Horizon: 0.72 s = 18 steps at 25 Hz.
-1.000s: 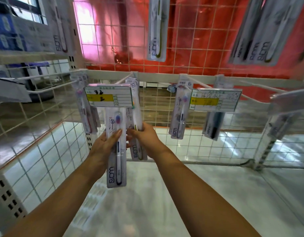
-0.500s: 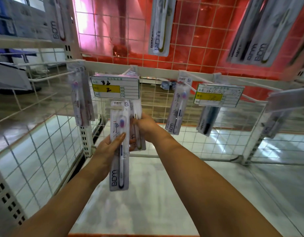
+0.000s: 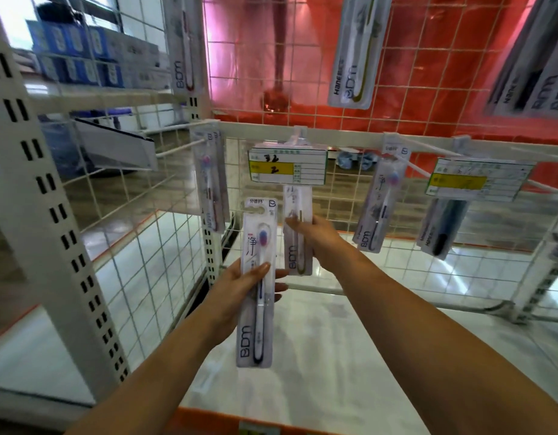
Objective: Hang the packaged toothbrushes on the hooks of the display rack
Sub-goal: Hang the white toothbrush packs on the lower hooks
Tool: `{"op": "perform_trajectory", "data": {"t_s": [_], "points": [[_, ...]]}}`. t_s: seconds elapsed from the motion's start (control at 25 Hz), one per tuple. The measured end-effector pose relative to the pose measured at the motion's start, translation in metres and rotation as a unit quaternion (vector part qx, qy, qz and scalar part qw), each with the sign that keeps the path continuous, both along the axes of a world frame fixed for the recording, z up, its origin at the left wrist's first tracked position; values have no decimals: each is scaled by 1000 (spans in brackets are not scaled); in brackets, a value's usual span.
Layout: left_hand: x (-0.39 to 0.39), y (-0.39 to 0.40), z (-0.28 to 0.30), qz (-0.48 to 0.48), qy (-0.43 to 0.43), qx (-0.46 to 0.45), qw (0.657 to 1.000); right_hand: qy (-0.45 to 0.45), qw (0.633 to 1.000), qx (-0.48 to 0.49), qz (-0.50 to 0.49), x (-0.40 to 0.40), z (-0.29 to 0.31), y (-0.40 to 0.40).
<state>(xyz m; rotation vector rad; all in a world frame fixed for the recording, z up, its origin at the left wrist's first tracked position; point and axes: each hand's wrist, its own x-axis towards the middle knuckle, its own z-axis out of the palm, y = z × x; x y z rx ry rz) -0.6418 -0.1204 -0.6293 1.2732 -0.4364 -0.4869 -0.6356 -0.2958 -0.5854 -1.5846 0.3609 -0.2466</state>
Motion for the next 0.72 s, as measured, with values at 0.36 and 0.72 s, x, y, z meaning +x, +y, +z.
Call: {"op": "perform_trajectory", "data": {"t_s": [0.36, 0.72], "points": [[-1, 13, 18, 6, 28, -25, 999, 80, 996, 27, 29, -45, -57, -10], [-25, -17, -1, -32, 24, 14, 999, 138, 987, 47, 74, -110, -77, -20]]}}
